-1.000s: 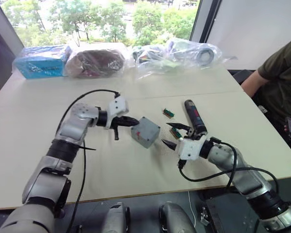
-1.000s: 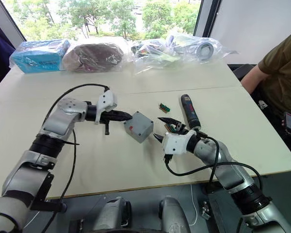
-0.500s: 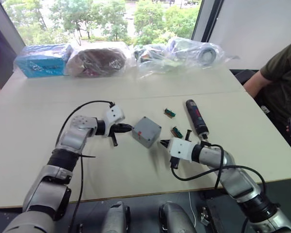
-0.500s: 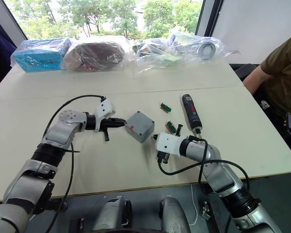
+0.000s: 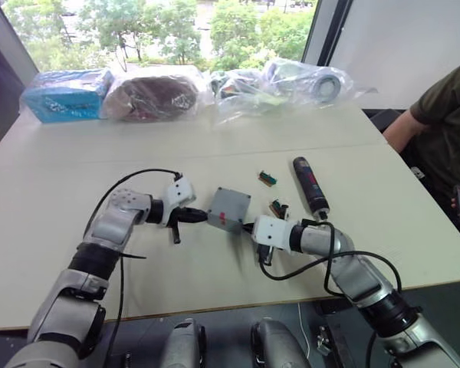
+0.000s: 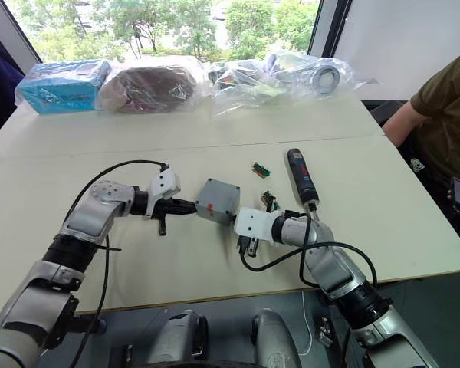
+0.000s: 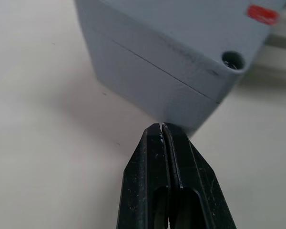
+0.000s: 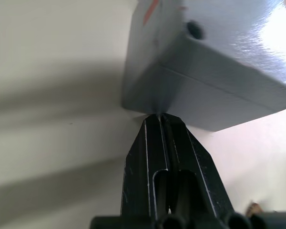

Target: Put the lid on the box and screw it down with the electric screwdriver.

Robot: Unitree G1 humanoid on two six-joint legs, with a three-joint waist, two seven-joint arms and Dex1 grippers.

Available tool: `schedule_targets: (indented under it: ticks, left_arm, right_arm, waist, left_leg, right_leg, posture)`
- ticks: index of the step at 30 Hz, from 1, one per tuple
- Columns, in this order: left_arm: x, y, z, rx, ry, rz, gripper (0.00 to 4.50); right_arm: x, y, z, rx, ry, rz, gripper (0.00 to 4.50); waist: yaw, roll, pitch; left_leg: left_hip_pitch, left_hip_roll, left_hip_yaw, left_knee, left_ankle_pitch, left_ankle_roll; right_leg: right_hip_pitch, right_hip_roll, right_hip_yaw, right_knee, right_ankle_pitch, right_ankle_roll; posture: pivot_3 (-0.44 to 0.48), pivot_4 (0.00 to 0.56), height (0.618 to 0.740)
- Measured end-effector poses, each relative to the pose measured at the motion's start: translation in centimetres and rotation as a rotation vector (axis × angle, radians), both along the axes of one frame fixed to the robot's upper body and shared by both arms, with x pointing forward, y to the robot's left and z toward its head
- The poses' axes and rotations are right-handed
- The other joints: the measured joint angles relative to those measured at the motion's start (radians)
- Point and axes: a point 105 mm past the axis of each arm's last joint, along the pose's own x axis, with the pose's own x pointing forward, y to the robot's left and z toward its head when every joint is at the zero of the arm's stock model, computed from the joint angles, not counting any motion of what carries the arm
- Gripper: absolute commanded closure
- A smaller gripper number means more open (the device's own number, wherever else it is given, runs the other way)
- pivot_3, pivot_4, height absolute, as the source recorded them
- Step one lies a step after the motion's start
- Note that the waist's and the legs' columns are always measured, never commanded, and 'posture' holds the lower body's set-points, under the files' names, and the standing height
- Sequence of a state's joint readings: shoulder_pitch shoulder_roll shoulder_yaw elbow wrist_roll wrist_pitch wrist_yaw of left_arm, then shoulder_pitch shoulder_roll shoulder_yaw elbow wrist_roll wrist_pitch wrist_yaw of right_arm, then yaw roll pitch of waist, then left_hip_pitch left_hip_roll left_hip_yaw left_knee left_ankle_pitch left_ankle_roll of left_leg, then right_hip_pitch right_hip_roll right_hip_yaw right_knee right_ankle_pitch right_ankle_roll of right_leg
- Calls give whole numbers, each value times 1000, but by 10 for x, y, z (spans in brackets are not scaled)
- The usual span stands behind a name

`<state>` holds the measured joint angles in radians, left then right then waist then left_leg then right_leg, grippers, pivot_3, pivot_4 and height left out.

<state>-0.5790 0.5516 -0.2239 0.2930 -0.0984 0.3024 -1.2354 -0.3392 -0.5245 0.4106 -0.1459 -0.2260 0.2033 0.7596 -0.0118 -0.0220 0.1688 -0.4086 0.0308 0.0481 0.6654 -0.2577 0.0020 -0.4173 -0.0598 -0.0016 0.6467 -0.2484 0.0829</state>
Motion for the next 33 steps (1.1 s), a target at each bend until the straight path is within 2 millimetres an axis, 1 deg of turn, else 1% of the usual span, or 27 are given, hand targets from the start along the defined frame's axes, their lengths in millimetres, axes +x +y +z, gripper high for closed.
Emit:
schedule_targets:
  ticks: [7,11,15,24,27,29,31,33]
  left_arm:
    - [-18,4,-2,29,37,-37,4500]
    - [-29,7,-4,38,62,-56,4500]
    - [-35,9,-5,45,67,-61,4500]
    - [-37,18,-4,56,66,-45,4500]
    - [-45,24,-3,70,64,-55,4500]
    - [-50,32,3,76,56,-51,4500]
    - [-53,40,13,84,36,-39,4500]
    - [-55,48,28,79,3,-21,4500]
  right_arm:
    - [7,8,1,-15,10,44,4481]
    - [7,11,3,-23,8,78,4481]
    - [6,13,3,-31,9,108,4481]
    - [2,17,1,-49,24,156,4481]
    - [0,17,2,-59,11,175,4481]
    - [1,12,9,-53,-4,158,4481]
    - [3,2,20,-19,-12,110,4481]
    - [4,-9,34,35,-14,54,3978]
  waist:
    - [-1,0,0]
    - [-1,0,0]
    - [-1,0,0]
    - [-3,0,0]
    - [-3,1,1]
    - [-2,1,1]
    - [1,1,1]
    - [4,1,1]
  left_leg:
    - [0,1,0,0,0,0]
    - [0,1,0,0,0,0]
    - [0,1,0,0,0,0]
    - [0,1,0,-1,0,0]
    - [0,1,0,-2,0,0]
    - [-1,1,1,-2,0,0]
    - [-2,2,0,-2,0,0]
    - [-1,2,0,-2,0,0]
  right_leg:
    - [-1,0,0,0,-1,-1]
    - [-1,0,1,0,-1,-2]
    - [-1,0,1,0,-1,-3]
    - [-2,1,1,0,-1,-3]
    - [-3,0,1,1,-2,-3]
    - [-4,0,1,1,-2,-3]
    - [-4,-1,1,1,-2,-3]
    - [-3,-2,1,1,-2,-3]
  posture:
    - [0,150,740]
    - [0,150,740]
    - [0,150,740]
    - [0,150,740]
    - [0,150,740]
    - [0,150,740]
    - [0,150,740]
    - [0,150,740]
